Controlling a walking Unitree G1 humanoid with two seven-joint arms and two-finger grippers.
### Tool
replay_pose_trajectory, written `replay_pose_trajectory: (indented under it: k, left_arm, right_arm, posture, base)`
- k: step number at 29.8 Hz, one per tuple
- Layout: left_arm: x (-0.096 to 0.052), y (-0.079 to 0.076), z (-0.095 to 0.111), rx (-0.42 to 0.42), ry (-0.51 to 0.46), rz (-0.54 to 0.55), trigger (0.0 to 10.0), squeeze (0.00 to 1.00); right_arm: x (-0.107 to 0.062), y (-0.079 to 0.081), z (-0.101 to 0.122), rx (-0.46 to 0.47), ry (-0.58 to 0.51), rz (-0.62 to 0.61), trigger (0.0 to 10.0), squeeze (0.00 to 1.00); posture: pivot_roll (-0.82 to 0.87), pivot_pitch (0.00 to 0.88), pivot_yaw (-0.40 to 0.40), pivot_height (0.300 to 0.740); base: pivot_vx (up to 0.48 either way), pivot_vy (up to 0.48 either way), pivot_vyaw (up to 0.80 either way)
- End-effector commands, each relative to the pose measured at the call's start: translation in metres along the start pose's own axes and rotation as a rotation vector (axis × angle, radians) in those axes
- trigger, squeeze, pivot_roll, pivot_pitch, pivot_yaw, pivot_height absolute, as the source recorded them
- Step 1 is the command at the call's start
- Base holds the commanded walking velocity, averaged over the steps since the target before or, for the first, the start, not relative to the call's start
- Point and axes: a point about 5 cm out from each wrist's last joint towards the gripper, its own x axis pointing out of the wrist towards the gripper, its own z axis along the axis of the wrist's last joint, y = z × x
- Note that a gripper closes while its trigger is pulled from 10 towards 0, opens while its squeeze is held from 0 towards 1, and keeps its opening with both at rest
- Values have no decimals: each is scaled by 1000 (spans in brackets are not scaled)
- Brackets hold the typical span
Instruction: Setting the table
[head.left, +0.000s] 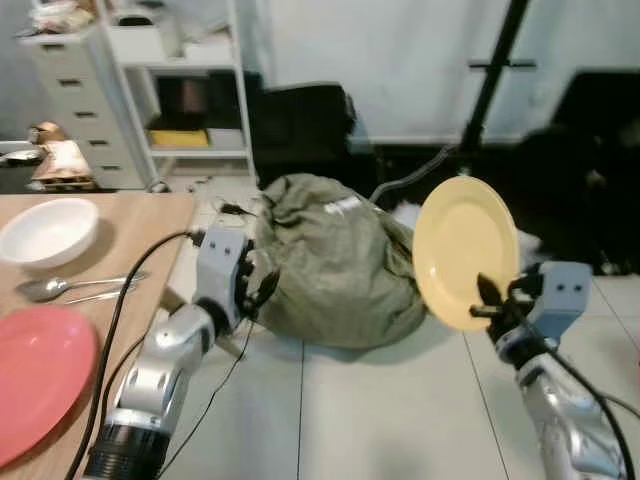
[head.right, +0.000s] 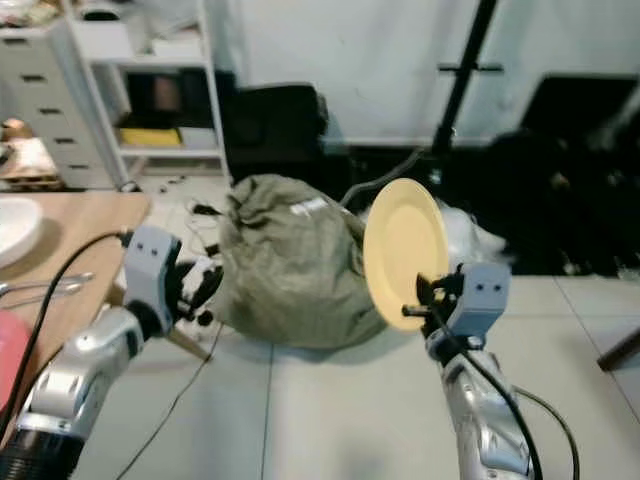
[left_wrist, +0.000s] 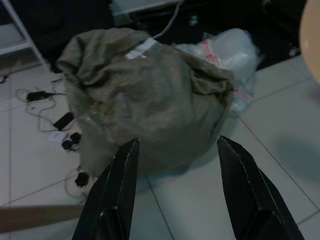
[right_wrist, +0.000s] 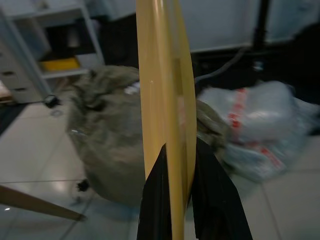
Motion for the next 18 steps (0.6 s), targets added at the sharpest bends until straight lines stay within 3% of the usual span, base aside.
replay_pose_trajectory:
  k: [1,7,18]
  left_arm:
    - [-3,7,3,26,-21,25,10000,0]
    - [-5,22,7,39,-37,76,10000,0]
    - [-4,25,8,19,-69,117,10000,0]
  right_arm:
    - [1,0,11,-26,-54,12,10000,0]
    - [7,1,15,-42,-69,36,10000,0]
    - [12,6,17,-46,-79,70,10000,0]
  posture:
    - [-112,45,112,740]
    - [-103,44,108,740]
    - [-96,44,69,740]
  base:
    - [0,0,-756]
    - [0,0,-756]
    - [0,0,-756]
